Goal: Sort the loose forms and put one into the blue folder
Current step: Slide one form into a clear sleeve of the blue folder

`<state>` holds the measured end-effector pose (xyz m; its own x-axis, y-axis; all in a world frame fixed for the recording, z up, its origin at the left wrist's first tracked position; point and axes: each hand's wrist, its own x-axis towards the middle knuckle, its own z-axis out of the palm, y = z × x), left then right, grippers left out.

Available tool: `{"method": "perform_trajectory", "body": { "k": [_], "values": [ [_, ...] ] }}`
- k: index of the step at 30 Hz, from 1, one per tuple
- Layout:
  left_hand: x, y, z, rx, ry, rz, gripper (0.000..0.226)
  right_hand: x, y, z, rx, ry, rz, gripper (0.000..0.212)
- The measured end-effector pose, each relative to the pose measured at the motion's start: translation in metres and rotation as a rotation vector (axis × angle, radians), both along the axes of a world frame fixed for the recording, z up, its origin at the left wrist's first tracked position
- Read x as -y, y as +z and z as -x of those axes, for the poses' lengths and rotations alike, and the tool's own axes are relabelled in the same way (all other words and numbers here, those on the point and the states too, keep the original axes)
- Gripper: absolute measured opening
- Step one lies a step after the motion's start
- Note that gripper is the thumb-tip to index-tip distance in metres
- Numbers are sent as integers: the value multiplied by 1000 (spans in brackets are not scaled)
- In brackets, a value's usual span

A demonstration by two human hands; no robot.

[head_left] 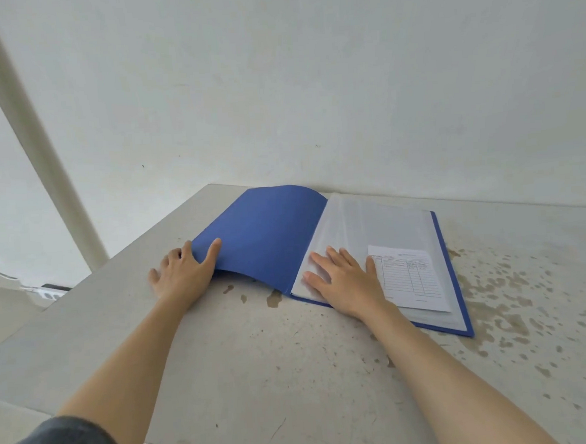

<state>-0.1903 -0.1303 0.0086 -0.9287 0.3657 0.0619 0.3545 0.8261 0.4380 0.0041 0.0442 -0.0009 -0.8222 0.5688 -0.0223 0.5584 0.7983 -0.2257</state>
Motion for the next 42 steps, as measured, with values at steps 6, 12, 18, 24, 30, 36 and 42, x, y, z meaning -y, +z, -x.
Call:
{"method": "perform_trajectory", "body": {
  "k": [6,12,18,24,30,36,42],
  "values": [
    [0,9,-7,165,-124,-134,95,4,0,-1,-24,-35,9,57],
    [-14,25,-32,497,-254,-564,80,9,12,-12,-410,-191,365,52],
    [-45,54,-69,127,-171,-1032,46,-6,40,-37,-831,-252,760,56],
    [-89,106,-122,-281,-376,-1267,62,-28,83,-77,-1143,-279,957,53],
    [-118,85,-189,-156,-594,-908,39,-45,99,-121,-1298,-305,974,54],
    [-129,35,-221,-169,-1040,-424,42,-52,84,-149,-1185,-445,1073,58],
    [-127,2,-204,-234,-1234,93,63,-60,37,-162,-631,-495,638,44]
  ]
}}
